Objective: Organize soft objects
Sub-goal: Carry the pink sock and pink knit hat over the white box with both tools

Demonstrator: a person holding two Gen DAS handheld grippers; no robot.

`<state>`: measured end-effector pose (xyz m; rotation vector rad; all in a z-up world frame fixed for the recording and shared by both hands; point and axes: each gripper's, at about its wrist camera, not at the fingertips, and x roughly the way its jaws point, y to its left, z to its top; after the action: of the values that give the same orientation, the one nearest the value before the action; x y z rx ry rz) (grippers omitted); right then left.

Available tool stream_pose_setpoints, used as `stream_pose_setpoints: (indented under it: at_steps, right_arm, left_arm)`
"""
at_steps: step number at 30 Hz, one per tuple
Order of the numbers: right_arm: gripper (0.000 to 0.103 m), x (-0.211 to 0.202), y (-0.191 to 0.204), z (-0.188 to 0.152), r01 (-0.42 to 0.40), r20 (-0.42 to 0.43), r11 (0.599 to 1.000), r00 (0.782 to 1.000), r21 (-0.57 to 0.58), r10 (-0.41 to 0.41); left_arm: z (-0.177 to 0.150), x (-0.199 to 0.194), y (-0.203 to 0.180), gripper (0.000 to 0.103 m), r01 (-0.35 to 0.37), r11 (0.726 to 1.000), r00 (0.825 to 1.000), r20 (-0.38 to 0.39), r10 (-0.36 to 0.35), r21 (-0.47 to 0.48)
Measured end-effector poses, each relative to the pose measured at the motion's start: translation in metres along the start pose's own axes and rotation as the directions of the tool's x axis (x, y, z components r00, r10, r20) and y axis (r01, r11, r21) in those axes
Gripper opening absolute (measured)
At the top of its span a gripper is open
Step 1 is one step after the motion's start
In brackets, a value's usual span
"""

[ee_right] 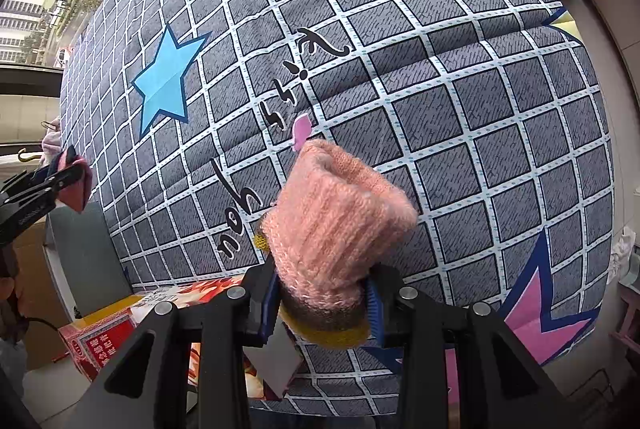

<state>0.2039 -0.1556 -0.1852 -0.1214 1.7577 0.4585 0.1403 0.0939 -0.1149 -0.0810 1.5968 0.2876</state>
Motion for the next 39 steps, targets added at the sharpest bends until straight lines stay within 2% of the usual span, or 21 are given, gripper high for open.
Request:
stream_pose_setpoints:
  at_steps: [2,6,7,10,12,18,25,29,39]
  right_arm:
    - [0.037,-0.002,0.002,-0.003,-0.002,0.001,1.000,1.000,-0.002,0.002]
    - [0.037,-0.007,0.003,-0.009,-0.002,0.005,1.000,1.000,-0.005,0.002]
    - [0.037,-0.009,0.004,-0.012,-0.001,0.008,1.000,1.000,-0.007,0.001]
    - [0.037,-0.017,0.005,-0.019,0.001,0.018,1.000,1.000,-0.014,-0.001]
    - [0.037,-0.023,0.006,-0.025,0.001,0.026,1.000,1.000,-0.020,-0.001]
    - [0.037,-0.038,0.012,-0.048,0.003,0.038,0.999,0.999,-0.050,-0.001]
    - [0.037,-0.045,0.026,-0.080,0.017,0.023,0.993,1.000,-0.116,-0.015]
    - [0.037,-0.046,0.040,-0.100,0.015,0.000,0.986,1.000,-0.167,-0.015]
    - [0.037,-0.048,0.096,-0.141,-0.002,-0.037,0.953,0.999,-0.304,-0.010]
  left_arm:
    - [-0.011,-0.006,0.004,0.042,0.013,1.000,1.000,0.019,-0.013,0.013]
    - [-0.025,-0.028,-0.022,0.042,0.062,0.997,0.996,0.056,-0.064,0.041]
    - [-0.034,-0.024,-0.013,0.042,0.076,0.996,0.995,0.065,-0.080,0.050]
    - [-0.044,-0.042,-0.039,0.042,0.120,0.990,0.988,0.090,-0.127,0.075]
    - [-0.047,-0.044,-0.042,0.042,0.146,0.985,0.983,0.102,-0.154,0.090]
    - [-0.075,-0.064,-0.069,0.042,0.218,0.969,0.965,0.120,-0.232,0.120]
    - [-0.116,-0.079,-0.092,0.042,0.264,0.951,0.951,0.121,-0.285,0.160]
    - [-0.138,-0.081,-0.091,0.042,0.282,0.949,0.946,0.121,-0.300,0.143]
    - [-0.188,-0.084,-0.053,0.042,0.295,0.955,0.943,0.163,-0.290,-0.005]
